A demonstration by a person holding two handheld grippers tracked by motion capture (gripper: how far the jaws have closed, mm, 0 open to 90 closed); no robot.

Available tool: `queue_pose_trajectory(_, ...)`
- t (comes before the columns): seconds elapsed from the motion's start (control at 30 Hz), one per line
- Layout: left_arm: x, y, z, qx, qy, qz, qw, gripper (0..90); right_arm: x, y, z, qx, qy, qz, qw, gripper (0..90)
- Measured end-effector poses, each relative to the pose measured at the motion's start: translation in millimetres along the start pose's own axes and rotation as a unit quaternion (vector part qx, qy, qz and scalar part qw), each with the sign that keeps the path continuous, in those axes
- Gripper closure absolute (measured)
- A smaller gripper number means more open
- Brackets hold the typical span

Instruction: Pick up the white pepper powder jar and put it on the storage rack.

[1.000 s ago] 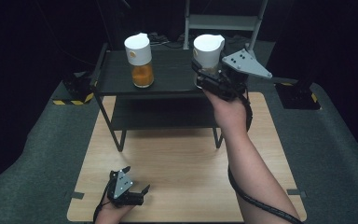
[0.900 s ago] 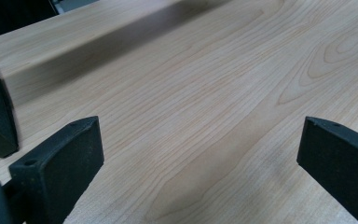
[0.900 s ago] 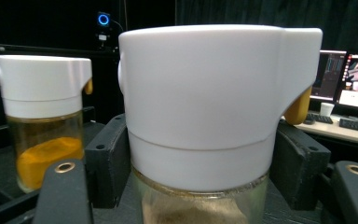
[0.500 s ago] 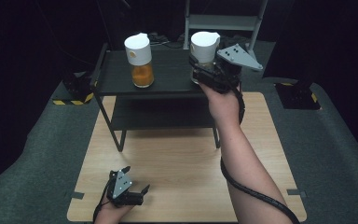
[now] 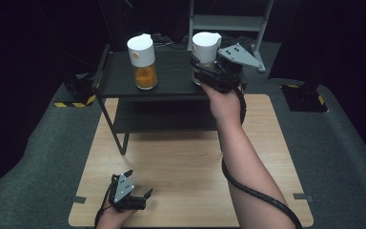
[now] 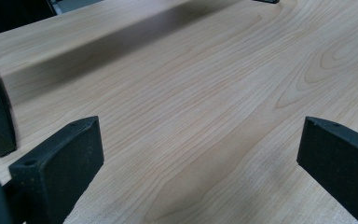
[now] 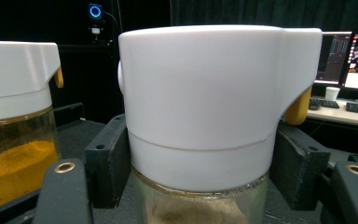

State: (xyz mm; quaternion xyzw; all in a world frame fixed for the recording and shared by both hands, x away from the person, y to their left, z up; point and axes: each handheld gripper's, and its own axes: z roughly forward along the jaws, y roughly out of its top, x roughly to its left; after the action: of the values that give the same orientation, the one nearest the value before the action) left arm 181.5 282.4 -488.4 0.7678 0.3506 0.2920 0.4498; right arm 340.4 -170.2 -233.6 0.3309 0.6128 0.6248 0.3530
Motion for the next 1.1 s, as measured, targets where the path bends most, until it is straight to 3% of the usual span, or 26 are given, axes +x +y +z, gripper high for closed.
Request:
queue_pose_trajectory(0.9,-0.1,-0.7,-0.3,-0.002,0.001,-0.001,1.0000,0.7,-1.5,-2.7,0.9,0.002,-0.004,0.008,1.0000,29.8)
queue_pose_trajectory(1.1,0.4,-0.8,-0.3,-0.002,0.000,-0.002,1.0000,0.7,1.7,1.6,1.2,0.011,-0.013,0.008,0.9998,18.7)
